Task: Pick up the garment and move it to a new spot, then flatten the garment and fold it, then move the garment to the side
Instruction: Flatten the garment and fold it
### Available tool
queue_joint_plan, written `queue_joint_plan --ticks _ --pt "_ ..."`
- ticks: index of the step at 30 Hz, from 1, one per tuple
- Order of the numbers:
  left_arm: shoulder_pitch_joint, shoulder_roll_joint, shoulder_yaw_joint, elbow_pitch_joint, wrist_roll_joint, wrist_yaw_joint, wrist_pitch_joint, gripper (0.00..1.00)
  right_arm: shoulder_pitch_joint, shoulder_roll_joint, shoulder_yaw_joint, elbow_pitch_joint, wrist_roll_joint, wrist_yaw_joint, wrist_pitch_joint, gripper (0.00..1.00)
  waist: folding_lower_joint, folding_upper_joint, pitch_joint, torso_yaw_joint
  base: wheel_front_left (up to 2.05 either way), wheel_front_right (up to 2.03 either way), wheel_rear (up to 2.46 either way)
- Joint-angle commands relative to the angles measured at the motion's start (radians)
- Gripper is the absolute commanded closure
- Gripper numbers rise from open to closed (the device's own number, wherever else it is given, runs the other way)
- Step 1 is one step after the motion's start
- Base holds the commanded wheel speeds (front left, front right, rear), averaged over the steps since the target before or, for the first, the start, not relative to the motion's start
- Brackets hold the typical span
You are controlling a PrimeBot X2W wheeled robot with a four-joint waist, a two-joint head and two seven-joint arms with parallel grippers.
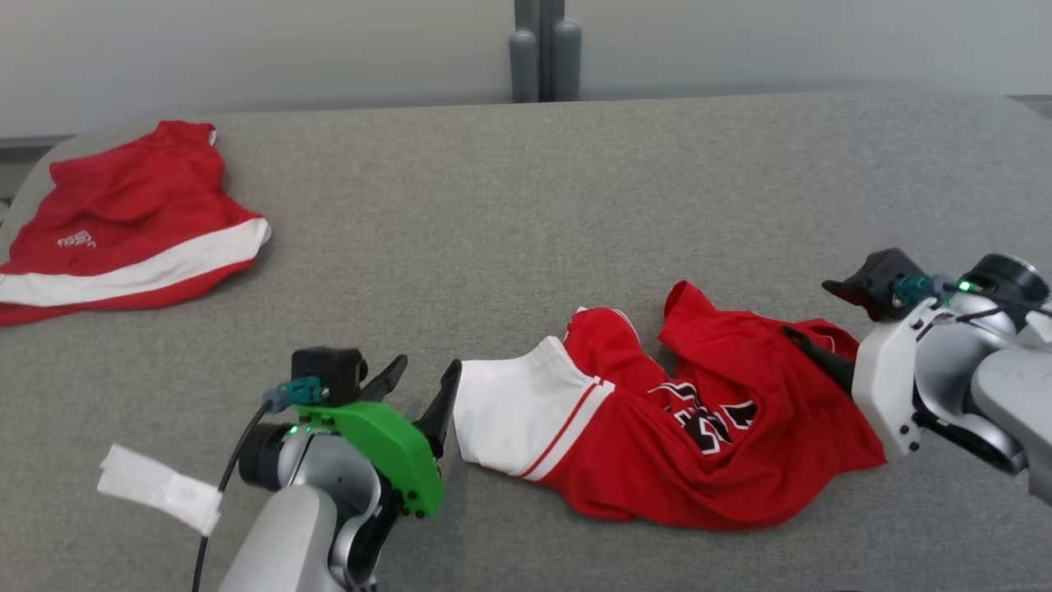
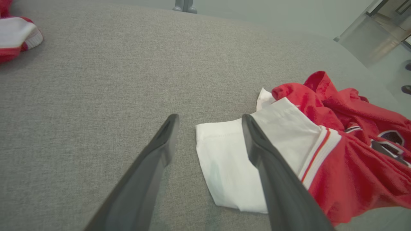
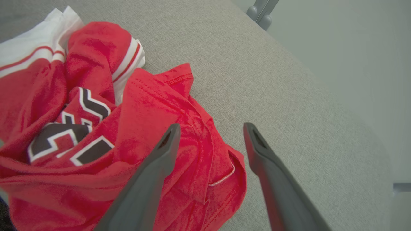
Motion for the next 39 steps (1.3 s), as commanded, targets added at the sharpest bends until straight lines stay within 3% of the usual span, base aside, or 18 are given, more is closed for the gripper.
queue_joint_plan --ticks 1,4,11,26,32,34,35,36,37,38,39 --pt "-0.057 -0.006 -0.018 0.028 -0.02 -0.003 0.016 0.0 -0.073 -0.038 0.067 -0.006 0.054 -0.002 0.033 0.0 0.0 -0.0001 0.071 0.067 0.0 0.0 0.0" --pt "-0.127 -0.012 -0.055 0.07 -0.046 -0.003 0.045 0.0 -0.177 -0.092 0.157 -0.015 0.127 -0.002 0.058 0.0 0.0 -0.0001 0.105 0.091 0.0 0.0 0.0" --pt "-0.199 -0.016 -0.138 0.139 -0.114 -0.003 0.081 0.0 -0.292 -0.137 0.274 -0.033 0.236 -0.002 0.11 0.0 0.0 -0.0001 0.151 0.116 0.0 0.0 0.0" --pt "-0.271 -0.016 -0.246 0.234 -0.253 -0.003 0.075 0.0 -0.251 -0.183 0.289 -0.192 0.281 -0.002 0.31 0.0 0.0 -0.0001 0.173 0.091 0.0 0.0 0.0" --pt "-0.296 -0.016 -0.279 0.277 -0.282 -0.003 0.067 0.0 -0.25 -0.184 0.29 -0.206 0.274 -0.002 0.323 0.0 0.0 -0.0001 0.193 0.076 0.0 0.0 0.0" --pt "-0.304 -0.016 -0.296 0.286 -0.29 -0.003 0.068 0.0 -0.248 -0.177 0.29 -0.201 0.273 -0.002 0.319 0.47 0.0 -0.0001 0.201 0.075 0.0 0.0 0.0" --pt "-0.307 -0.016 -0.304 0.29 -0.298 -0.003 0.069 0.0 -0.244 -0.175 0.29 -0.198 0.276 -0.002 0.322 0.64 0.0 -0.0001 0.204 0.075 0.0 0.0 0.0" --pt "-0.308 -0.017 -0.319 0.291 -0.306 -0.003 0.074 0.0 -0.243 -0.174 0.29 -0.197 0.279 -0.002 0.329 0.91 0.0 -0.0001 0.206 0.075 0.0 0.0 0.0" --pt "-0.308 -0.017 -0.331 0.294 -0.316 -0.003 0.08 0.0 -0.244 -0.172 0.289 -0.196 0.282 -0.002 0.333 1.0 0.0 -0.0001 0.208 0.075 0.0 0.0 0.0" --pt "-0.311 -0.015 -0.339 0.295 -0.323 -0.003 0.079 0.45 -0.246 -0.172 0.289 -0.196 0.286 -0.002 0.335 1.0 0.0 -0.0001 0.209 0.074 0.0 0.0 0.0" --pt "-0.314 -0.011 -0.348 0.295 -0.331 -0.003 0.076 0.7 -0.254 -0.174 0.289 -0.194 0.29 -0.002 0.335 1.0 0.0 -0.0001 0.209 0.072 0.0 0.0 0.0"
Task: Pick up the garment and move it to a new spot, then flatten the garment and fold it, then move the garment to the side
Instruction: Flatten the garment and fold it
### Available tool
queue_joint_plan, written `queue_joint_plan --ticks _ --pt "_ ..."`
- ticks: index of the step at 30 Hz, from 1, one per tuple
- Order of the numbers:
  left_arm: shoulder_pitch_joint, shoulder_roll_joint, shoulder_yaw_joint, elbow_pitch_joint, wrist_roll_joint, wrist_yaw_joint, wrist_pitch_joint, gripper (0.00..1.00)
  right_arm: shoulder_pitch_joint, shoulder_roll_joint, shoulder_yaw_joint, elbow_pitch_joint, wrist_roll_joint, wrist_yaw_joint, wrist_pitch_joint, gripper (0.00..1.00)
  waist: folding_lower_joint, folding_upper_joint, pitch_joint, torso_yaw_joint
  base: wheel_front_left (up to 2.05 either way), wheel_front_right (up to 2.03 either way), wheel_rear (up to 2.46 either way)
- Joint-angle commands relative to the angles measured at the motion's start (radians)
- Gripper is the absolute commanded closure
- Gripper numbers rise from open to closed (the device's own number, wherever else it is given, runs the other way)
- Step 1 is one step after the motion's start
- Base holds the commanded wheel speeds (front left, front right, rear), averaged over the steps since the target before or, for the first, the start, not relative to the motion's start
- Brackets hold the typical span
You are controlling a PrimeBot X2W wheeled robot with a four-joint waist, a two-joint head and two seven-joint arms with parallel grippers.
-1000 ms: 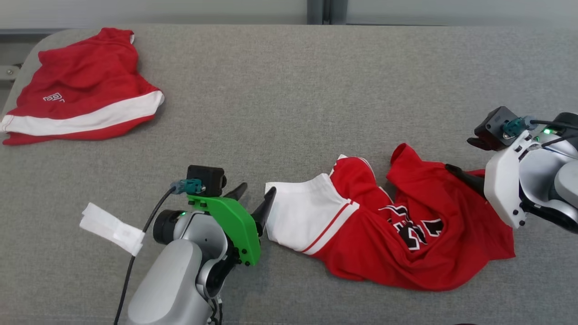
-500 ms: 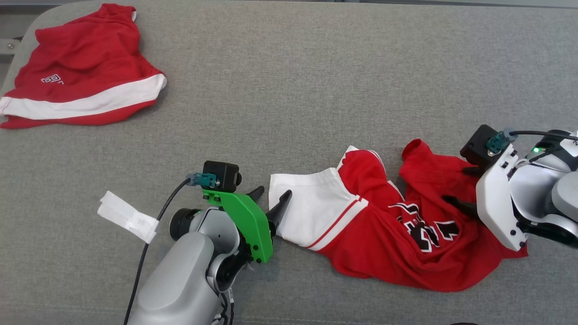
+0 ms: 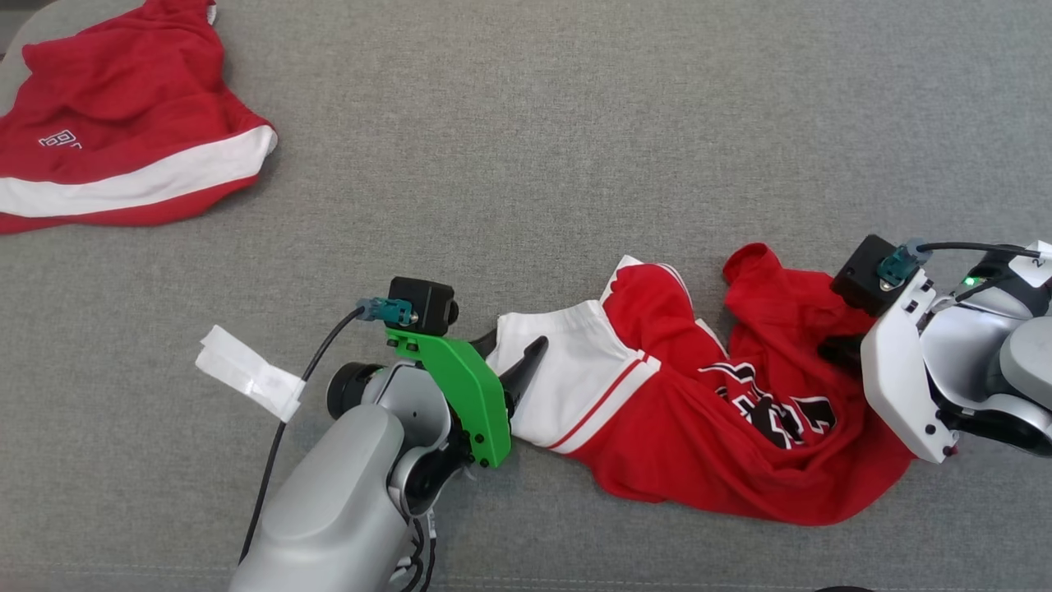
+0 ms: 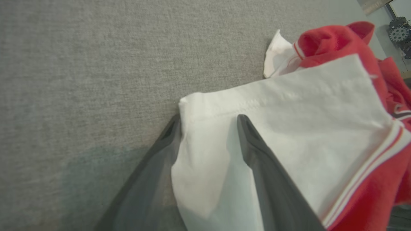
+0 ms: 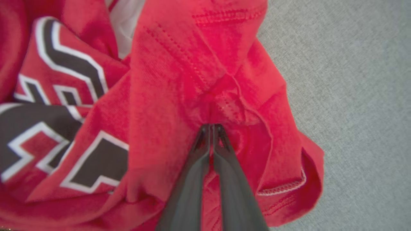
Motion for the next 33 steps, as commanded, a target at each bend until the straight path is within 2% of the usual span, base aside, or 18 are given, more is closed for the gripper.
queue_joint_plan --ticks 1,5,10,16,19,26,28,29,33 --pt "0.005 0.008 -0.026 0.013 -0.018 -0.002 0.011 1.0 -0.007 -0.006 0.001 0.006 0.008 -0.002 0.002 1.0 0.0 -0.0001 -0.001 -0.005 0.0 0.0 0.0" --pt "0.015 0.04 -0.057 -0.007 -0.053 -0.003 -0.005 1.0 -0.032 -0.016 0.001 0.021 0.033 -0.002 -0.025 1.0 0.0 -0.0001 -0.023 -0.021 0.0 0.0 0.0" --pt "0.032 0.073 -0.037 -0.037 -0.081 -0.003 -0.065 1.0 -0.053 -0.036 0.0 0.025 0.077 -0.001 -0.083 1.0 0.0 -0.0001 -0.055 -0.041 0.0 0.0 0.0" --pt "0.128 0.134 0.029 -0.17 -0.109 0.018 -0.162 1.0 -0.011 -0.118 -0.009 -0.003 0.15 -0.001 -0.229 1.0 0.0 -0.0001 -0.097 -0.069 0.0 0.0 0.0" --pt "0.202 0.18 0.06 -0.281 -0.117 0.05 -0.193 1.0 0.035 -0.167 -0.024 -0.019 0.173 -0.002 -0.309 1.0 0.0 -0.0001 -0.115 -0.085 0.0 0.0 0.0" --pt "0.42 0.272 0.138 -0.576 -0.133 0.165 -0.259 1.0 0.211 -0.249 -0.073 -0.008 0.25 -0.001 -0.499 1.0 0.0 -0.0001 -0.153 -0.13 0.0 0.0 0.0" --pt "0.482 0.289 0.143 -0.66 -0.138 0.191 -0.259 1.0 0.276 -0.258 -0.085 -0.017 0.296 -0.001 -0.551 1.0 0.0 -0.0001 -0.158 -0.141 0.0 0.0 0.0" --pt "0.537 0.306 0.143 -0.743 -0.145 0.213 -0.25 1.0 0.346 -0.261 -0.095 -0.039 0.359 -0.001 -0.605 1.0 0.0 -0.0001 -0.162 -0.149 0.0 0.0 0.0" --pt "0.621 0.343 0.145 -0.896 -0.149 0.248 -0.227 1.0 0.474 -0.27 -0.106 -0.115 0.487 -0.001 -0.697 1.0 0.0 -0.0001 -0.159 -0.164 0.0 0.0 0.0"
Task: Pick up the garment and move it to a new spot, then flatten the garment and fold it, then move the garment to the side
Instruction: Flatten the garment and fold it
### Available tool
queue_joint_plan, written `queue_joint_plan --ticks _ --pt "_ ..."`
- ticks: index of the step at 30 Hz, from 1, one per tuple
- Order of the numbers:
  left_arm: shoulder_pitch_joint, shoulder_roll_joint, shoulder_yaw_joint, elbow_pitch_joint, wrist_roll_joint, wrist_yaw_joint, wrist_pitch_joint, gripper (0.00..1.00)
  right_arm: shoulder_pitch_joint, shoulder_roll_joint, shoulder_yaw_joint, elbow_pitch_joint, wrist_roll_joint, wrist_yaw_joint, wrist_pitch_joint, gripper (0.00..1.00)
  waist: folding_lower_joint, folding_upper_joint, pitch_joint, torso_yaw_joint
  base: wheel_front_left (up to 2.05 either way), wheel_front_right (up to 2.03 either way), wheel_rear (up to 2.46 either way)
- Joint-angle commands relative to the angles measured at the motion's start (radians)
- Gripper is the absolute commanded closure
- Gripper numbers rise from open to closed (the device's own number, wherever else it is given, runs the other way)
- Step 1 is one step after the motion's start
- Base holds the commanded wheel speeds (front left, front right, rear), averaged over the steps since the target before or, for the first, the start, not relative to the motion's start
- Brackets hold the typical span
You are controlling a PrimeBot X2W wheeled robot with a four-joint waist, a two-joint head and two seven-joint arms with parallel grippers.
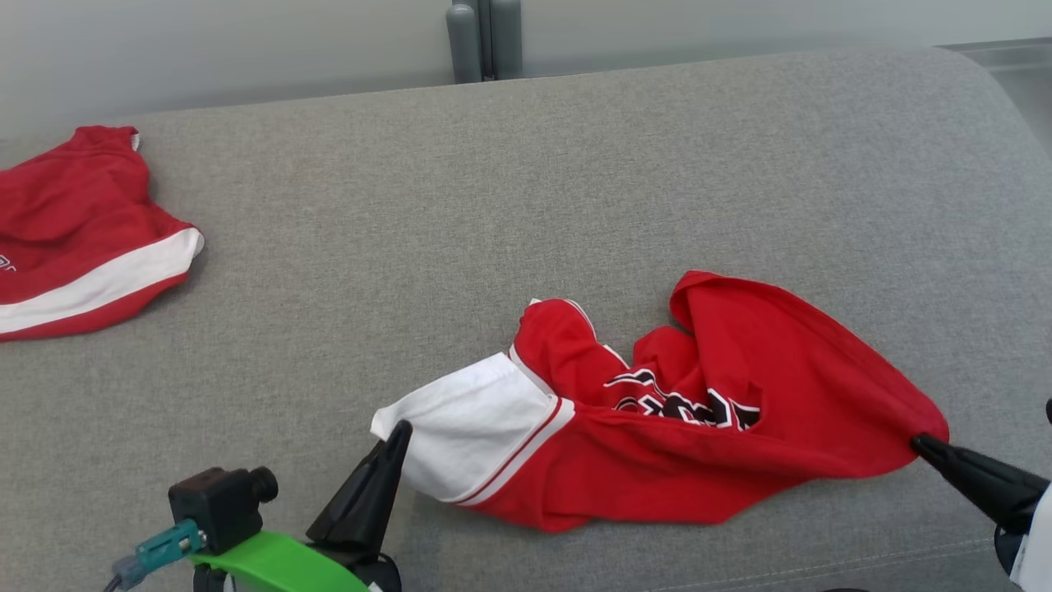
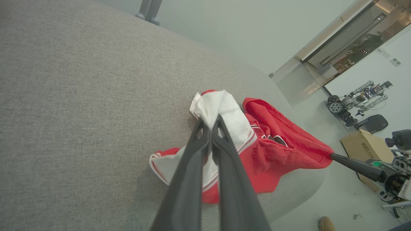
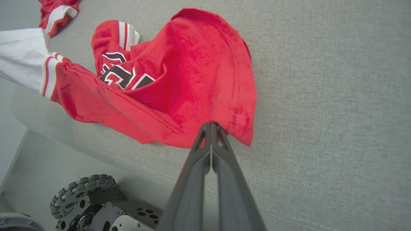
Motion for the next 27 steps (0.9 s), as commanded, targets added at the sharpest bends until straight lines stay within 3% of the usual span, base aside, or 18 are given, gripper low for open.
queue_joint_plan --ticks 1,6,10,16,19,22,25,27 --pt "0.038 0.029 0.006 -0.059 0.003 0.016 0.012 1.0 0.046 -0.011 -0.009 -0.034 0.041 -0.001 -0.033 1.0 0.0 -0.0001 0.003 -0.014 0.0 0.0 0.0" --pt "0.123 0.092 0.02 -0.229 -0.01 0.046 0.045 1.0 0.147 -0.014 -0.078 -0.113 0.122 -0.001 -0.076 1.0 0.0 -0.0001 0.029 -0.035 0.0 0.0 0.0" --pt "0.178 0.124 0.076 -0.355 -0.026 0.07 0.02 1.0 0.23 0.025 -0.279 -0.141 0.158 -0.001 -0.077 1.0 0.0 -0.0001 0.035 -0.051 0.0 0.0 0.0" --pt "0.18 0.19 0.202 -0.519 -0.023 0.094 0.0 1.0 0.377 0.045 -0.597 -0.21 0.1 -0.001 -0.077 1.0 0.0 -0.0001 0.036 -0.064 0.0 0.0 0.0" --pt "0.108 0.232 0.252 -0.569 -0.044 0.071 0.03 1.0 0.417 0.015 -0.698 -0.266 0.072 -0.001 -0.077 1.0 0.0 -0.0001 0.058 -0.051 0.0 0.0 0.0" --pt "0.037 0.254 0.271 -0.576 -0.069 0.057 0.066 1.0 0.402 -0.016 -0.733 -0.323 0.063 -0.001 -0.071 1.0 0.0 -0.0001 0.09 -0.042 0.0 0.0 0.0" --pt "-0.149 0.281 0.272 -0.542 -0.108 0.029 0.146 1.0 0.303 -0.05 -0.777 -0.368 0.063 -0.001 -0.001 1.0 0.0 -0.0001 0.152 -0.029 0.0 0.0 0.0" --pt "-0.313 0.281 0.25 -0.468 -0.135 0.007 0.214 1.0 0.197 -0.037 -0.807 -0.348 0.071 -0.001 0.062 1.0 0.0 -0.0001 0.196 -0.012 0.0 0.0 0.0"
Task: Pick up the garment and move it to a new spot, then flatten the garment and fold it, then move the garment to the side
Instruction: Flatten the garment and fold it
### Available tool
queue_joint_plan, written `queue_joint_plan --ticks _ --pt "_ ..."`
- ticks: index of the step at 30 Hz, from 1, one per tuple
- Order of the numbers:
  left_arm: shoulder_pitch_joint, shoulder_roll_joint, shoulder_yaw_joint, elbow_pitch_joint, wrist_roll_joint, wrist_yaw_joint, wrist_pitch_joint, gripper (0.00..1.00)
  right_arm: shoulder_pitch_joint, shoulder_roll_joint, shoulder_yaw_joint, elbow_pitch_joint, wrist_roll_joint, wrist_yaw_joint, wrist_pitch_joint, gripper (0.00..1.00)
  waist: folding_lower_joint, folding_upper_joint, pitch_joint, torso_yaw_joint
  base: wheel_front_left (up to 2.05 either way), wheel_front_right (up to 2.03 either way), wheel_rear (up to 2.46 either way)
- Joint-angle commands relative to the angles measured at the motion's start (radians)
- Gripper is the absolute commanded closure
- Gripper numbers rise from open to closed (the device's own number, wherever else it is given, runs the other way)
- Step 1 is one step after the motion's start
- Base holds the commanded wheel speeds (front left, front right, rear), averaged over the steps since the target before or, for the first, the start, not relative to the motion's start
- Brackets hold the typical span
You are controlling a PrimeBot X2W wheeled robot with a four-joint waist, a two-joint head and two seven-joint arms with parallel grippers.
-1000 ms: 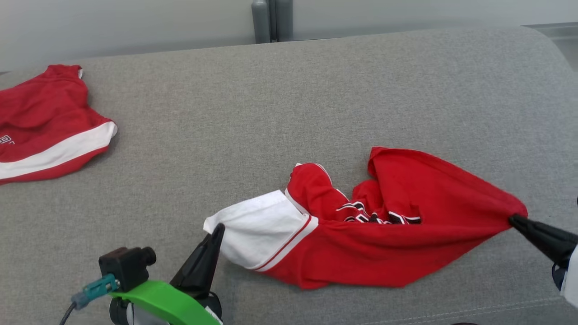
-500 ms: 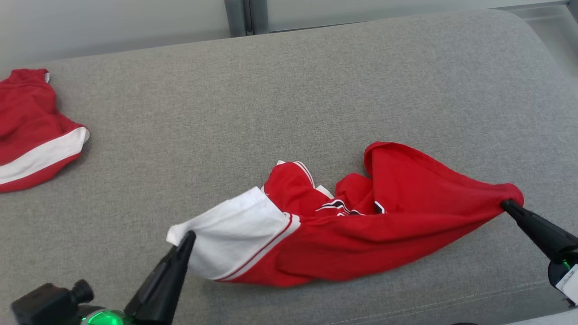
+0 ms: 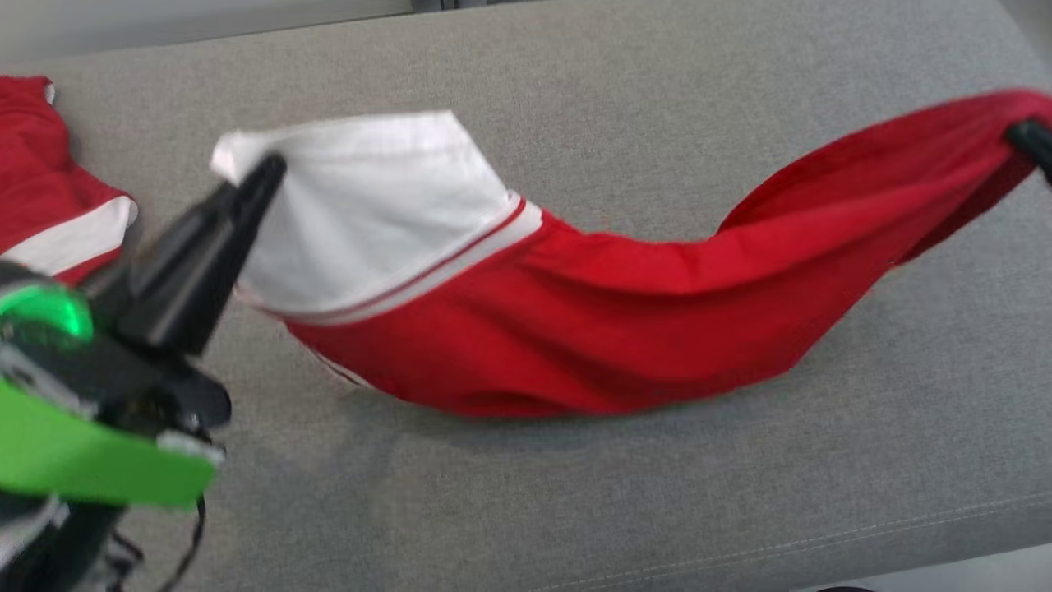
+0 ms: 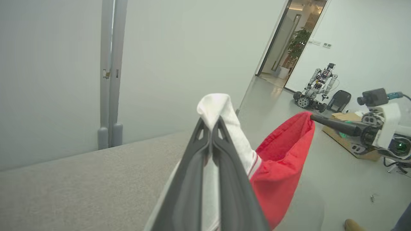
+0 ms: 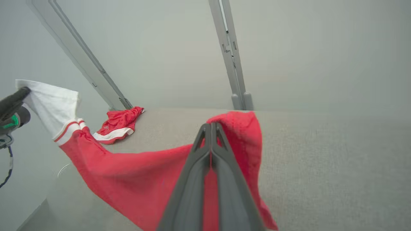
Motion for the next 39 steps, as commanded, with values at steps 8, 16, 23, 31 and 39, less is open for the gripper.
queue_joint_plan --ticks 8,16,23,31,39 --pt "-0.779 -0.14 -0.105 0.595 0.073 -0.066 0.125 1.0 -0.739 0.396 0.029 0.415 -0.248 0.0 0.298 1.0 0.0 -0.0001 0.273 0.094 0.0 0.0 0.0" --pt "-1.255 -0.277 -0.186 1.132 0.371 -0.181 -0.24 1.0 -1.32 0.946 -0.09 1.036 -0.751 0.0 0.081 1.0 0.0 -0.0001 0.323 0.102 0.0 0.0 0.0" --pt "-1.412 -0.331 -0.202 1.315 0.485 -0.233 -0.503 1.0 -1.415 1.068 -0.129 1.207 -0.877 0.0 -0.07 1.0 0.0 -0.0001 0.349 0.079 0.0 0.0 0.0" --pt "-1.089 -0.258 -0.28 1.07 0.468 -0.248 -0.508 1.0 -1.088 0.993 0.033 1.097 -0.725 0.0 -0.082 1.0 0.0 -0.0001 0.338 0.055 0.0 0.0 0.0" --pt "-0.592 -0.164 -0.254 0.831 0.443 -0.248 -0.508 1.0 -0.655 0.827 0.214 0.857 -0.542 0.0 -0.093 1.0 0.0 -0.0001 0.247 0.037 0.0 0.0 0.0"
